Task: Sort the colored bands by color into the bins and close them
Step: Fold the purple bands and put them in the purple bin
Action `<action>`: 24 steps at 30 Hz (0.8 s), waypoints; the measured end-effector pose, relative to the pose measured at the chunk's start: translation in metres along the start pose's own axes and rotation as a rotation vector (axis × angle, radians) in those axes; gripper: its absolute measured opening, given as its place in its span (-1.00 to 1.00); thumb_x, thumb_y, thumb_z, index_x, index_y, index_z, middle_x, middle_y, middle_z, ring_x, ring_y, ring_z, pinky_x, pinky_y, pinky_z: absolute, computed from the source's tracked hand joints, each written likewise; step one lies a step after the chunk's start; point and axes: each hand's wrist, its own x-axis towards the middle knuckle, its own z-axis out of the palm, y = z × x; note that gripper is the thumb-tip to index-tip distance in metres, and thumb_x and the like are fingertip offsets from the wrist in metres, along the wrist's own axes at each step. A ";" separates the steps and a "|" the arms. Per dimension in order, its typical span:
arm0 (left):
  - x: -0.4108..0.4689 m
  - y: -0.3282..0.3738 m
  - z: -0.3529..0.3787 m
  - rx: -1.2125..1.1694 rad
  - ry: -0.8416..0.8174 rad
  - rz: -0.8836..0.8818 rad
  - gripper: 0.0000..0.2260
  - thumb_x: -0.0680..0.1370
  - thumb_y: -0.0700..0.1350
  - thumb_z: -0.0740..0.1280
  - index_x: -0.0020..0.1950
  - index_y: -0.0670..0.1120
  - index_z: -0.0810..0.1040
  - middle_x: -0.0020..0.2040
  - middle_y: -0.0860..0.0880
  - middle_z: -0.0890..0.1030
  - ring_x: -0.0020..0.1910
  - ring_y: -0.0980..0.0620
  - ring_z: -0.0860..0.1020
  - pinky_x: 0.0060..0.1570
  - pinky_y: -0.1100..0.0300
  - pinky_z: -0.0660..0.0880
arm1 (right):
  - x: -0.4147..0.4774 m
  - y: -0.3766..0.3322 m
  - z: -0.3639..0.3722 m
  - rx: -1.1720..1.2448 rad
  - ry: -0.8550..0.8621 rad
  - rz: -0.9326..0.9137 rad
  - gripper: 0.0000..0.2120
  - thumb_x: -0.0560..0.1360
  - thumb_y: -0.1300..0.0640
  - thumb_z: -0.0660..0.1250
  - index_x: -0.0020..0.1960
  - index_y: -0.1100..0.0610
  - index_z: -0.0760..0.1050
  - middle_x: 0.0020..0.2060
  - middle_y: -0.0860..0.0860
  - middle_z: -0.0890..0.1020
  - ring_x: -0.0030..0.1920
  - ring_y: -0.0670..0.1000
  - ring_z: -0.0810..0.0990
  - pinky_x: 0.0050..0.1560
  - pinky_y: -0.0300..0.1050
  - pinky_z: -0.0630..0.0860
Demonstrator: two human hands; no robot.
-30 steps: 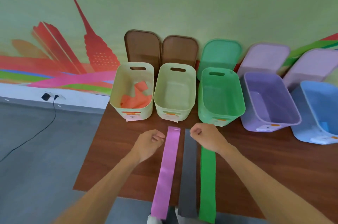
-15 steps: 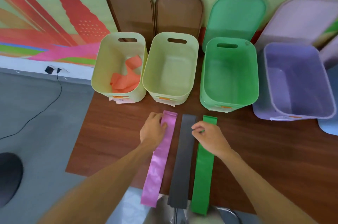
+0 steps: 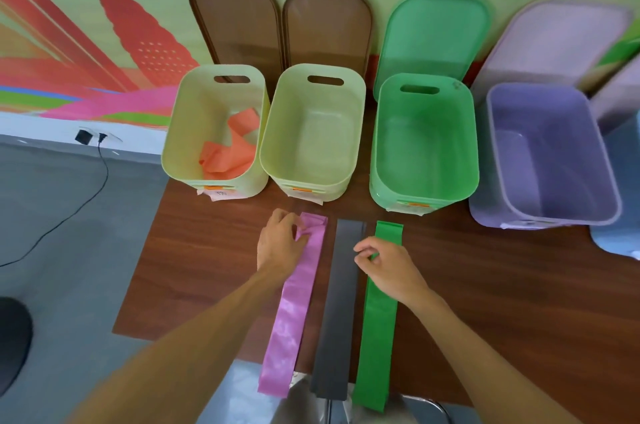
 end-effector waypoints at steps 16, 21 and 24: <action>-0.004 -0.020 -0.075 -0.209 -0.122 -0.060 -0.78 0.43 -0.29 0.31 0.00 -0.09 0.65 -0.01 0.03 0.63 -0.07 0.10 0.52 -0.08 0.40 0.35 | 0.063 -0.063 0.050 -0.386 0.078 -0.074 -0.68 0.54 0.16 0.24 0.29 0.10 0.42 0.20 0.02 0.46 0.17 0.07 0.54 0.09 -0.03 0.50; -0.006 -0.024 -0.093 -0.257 -0.163 -0.083 -0.85 0.43 -0.26 0.37 -0.12 -0.02 0.63 -0.19 0.08 0.59 -0.20 0.15 0.51 -0.25 0.47 0.38 | 0.064 -0.063 0.061 -0.463 0.113 -0.104 -0.71 0.54 0.14 0.27 0.25 0.12 0.43 0.17 0.04 0.45 0.12 0.08 0.56 0.02 -0.03 0.54; -0.005 -0.026 -0.104 -0.254 -0.165 -0.054 -0.91 0.43 -0.20 0.42 -0.13 -0.01 0.63 -0.23 0.07 0.60 -0.23 0.14 0.54 -0.19 0.34 0.46 | 0.064 -0.064 0.065 -0.458 0.159 -0.115 -0.75 0.52 0.16 0.31 0.20 0.11 0.46 0.14 0.03 0.46 0.08 0.07 0.57 0.00 -0.05 0.57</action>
